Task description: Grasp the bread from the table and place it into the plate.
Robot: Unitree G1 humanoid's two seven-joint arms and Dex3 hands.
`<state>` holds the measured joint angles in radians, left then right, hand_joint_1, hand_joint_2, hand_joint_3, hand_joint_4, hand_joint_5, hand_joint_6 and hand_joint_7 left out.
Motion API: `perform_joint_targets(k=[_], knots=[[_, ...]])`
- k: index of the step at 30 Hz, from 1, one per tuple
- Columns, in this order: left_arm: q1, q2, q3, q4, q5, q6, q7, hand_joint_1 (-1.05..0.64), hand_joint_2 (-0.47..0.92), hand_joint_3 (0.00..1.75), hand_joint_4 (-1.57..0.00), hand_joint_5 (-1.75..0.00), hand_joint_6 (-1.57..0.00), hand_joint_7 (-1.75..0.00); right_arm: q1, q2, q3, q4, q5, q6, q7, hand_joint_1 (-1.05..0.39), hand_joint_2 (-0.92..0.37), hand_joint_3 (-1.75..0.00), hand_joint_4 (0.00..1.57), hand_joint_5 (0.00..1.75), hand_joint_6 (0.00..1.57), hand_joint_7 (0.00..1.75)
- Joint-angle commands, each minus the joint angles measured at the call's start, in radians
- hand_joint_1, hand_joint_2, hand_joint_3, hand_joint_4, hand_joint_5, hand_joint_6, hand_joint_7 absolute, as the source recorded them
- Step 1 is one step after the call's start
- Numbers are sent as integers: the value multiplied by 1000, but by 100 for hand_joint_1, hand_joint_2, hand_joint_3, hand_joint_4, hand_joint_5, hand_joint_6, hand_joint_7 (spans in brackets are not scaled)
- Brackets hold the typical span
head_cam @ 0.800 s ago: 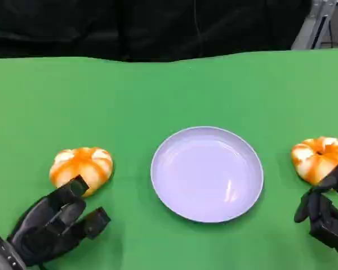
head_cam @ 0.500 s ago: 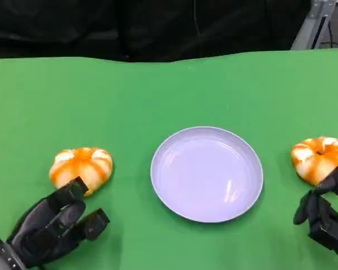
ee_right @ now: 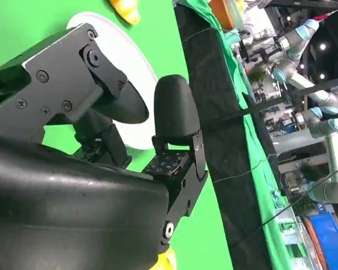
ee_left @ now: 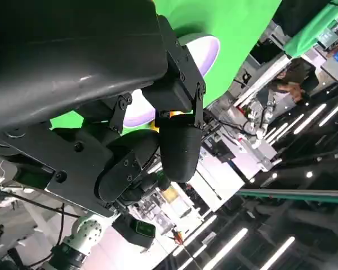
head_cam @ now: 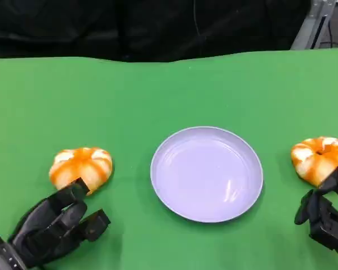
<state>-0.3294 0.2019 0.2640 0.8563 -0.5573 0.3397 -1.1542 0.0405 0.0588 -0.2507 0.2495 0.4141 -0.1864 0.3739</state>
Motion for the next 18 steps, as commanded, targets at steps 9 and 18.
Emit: perform_joint_targets(k=[9,18], knots=[[88,-100,79,-183,8,-242,231,-24,81,49,-75,-114,-92,-59,-5,-13,-6,-7,6,5,-14,-4,-41,-144,92,175,77,166],[168,-78,-26,-300,498,-973,591,-62,92,28,-56,-45,-76,-7,-2,-15,-8,-2,8,-4,-6,-4,-40,-144,92,175,77,165]])
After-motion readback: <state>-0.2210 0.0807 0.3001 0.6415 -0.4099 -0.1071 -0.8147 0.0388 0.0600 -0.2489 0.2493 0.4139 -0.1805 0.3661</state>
